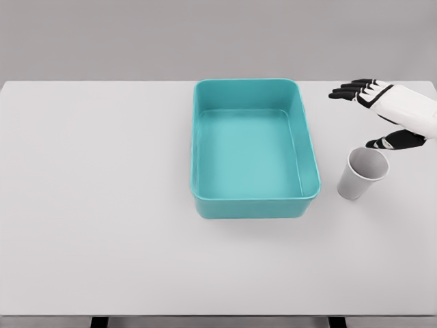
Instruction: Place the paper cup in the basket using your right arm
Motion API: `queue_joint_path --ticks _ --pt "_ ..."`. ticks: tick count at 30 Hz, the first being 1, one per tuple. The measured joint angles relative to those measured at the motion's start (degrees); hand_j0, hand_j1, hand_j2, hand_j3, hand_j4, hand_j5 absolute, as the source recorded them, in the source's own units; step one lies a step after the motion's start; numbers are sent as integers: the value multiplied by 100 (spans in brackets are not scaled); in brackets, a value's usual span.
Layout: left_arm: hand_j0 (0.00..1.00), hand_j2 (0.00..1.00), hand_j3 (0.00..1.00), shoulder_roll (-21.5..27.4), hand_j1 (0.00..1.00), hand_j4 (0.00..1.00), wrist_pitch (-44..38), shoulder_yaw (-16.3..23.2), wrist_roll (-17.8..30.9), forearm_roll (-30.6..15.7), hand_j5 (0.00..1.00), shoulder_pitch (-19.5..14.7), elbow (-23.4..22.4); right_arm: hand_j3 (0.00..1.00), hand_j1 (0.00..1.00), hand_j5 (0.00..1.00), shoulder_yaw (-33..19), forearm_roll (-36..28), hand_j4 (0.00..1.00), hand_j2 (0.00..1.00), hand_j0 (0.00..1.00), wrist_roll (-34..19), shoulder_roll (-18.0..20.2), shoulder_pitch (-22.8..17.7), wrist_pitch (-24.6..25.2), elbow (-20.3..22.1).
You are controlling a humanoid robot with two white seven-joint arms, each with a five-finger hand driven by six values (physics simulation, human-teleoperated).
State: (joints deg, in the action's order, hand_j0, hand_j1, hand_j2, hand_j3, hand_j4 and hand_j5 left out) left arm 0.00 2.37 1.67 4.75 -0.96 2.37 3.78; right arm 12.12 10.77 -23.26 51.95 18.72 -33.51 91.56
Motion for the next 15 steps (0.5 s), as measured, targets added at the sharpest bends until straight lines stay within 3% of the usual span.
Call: queue_joint_path --ticks 3,10,15 --pt "100 100 100 0 100 100 0 0 2 0 100 0 0 100 100 100 30 -23 100 100 100 -14 217 70 -74 -65" --pt "100 100 100 0 100 100 0 0 1 0 100 0 0 100 100 100 697 55 100 100 100 -18 1382 141 -152 -277" --pt "100 100 100 0 100 100 0 0 1 0 100 0 0 100 100 100 1059 151 100 100 100 -8 1602 141 -159 -301"
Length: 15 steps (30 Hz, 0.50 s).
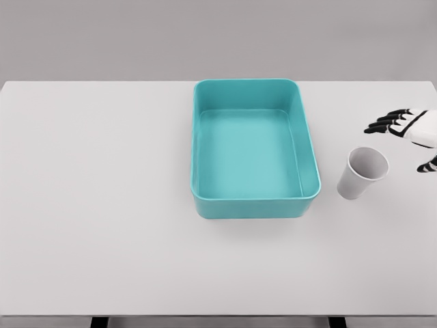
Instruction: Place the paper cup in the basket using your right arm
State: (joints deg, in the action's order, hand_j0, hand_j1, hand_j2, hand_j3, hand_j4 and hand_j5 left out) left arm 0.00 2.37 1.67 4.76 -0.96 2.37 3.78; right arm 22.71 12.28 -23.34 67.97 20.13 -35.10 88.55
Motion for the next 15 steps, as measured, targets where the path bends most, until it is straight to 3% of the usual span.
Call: queue_joint_path --ticks 15 --pt "100 100 100 0 100 100 0 0 -2 0 100 0 0 100 100 100 361 209 100 100 100 -6 -460 9 -1 -49"
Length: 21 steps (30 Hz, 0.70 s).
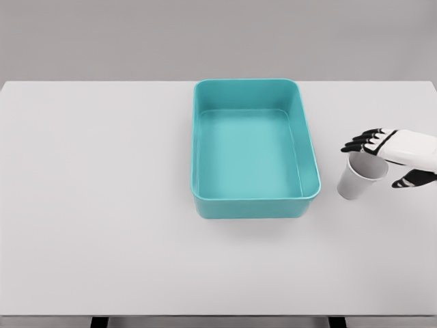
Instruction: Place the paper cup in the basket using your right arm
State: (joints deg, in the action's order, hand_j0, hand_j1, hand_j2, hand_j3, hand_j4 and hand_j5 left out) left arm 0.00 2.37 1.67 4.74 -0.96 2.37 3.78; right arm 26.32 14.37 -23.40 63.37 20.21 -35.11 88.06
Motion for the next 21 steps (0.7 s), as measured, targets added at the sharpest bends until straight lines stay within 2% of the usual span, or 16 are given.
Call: queue_joint_path --ticks 21 --pt "100 100 100 0 100 100 0 0 0 0 100 0 0 100 100 100 390 86 100 100 100 1 -197 352 1 -116"
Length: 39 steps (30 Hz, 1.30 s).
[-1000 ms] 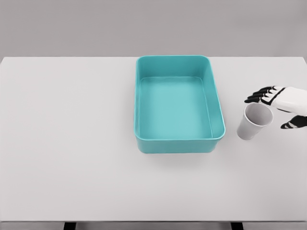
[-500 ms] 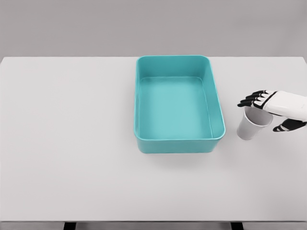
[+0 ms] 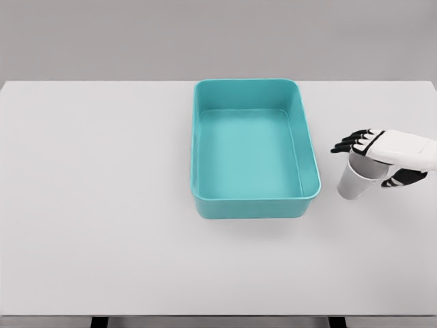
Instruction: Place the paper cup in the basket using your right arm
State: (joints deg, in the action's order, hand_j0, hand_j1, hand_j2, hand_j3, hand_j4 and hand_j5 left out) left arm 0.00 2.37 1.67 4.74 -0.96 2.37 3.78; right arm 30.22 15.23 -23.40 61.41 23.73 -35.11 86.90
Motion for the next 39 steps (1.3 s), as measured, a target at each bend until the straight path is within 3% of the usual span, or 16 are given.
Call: queue_joint_path --ticks 5,12,16,19,21,25,39 --pt "100 100 100 0 100 100 0 0 0 0 100 0 0 100 100 100 12 -207 100 100 100 11 105 35 -1 -42" --pt "100 100 100 0 100 100 0 0 1 0 100 0 0 100 100 100 -16 -1227 100 100 100 16 471 -26 -1 -155" --pt "100 100 100 0 100 100 0 0 1 0 100 0 0 100 100 100 -36 -2126 100 100 100 21 795 -88 -1 -333" --pt "100 100 100 0 100 100 0 1 0 0 100 0 -1 100 100 100 -37 -2924 100 100 100 223 873 -841 7 -476" --pt "100 100 100 0 100 100 0 0 2 1 100 0 -1 100 100 100 -38 -3266 100 100 100 755 799 -1273 2 -518" --pt "100 100 100 0 100 100 0 0 2 0 100 0 0 100 100 100 -38 -3664 100 100 100 1289 690 -1459 3 -563" --pt "100 100 100 0 100 100 0 0 1 0 100 0 0 100 100 100 -21 -4135 100 100 100 1520 46 -1898 7 -720"
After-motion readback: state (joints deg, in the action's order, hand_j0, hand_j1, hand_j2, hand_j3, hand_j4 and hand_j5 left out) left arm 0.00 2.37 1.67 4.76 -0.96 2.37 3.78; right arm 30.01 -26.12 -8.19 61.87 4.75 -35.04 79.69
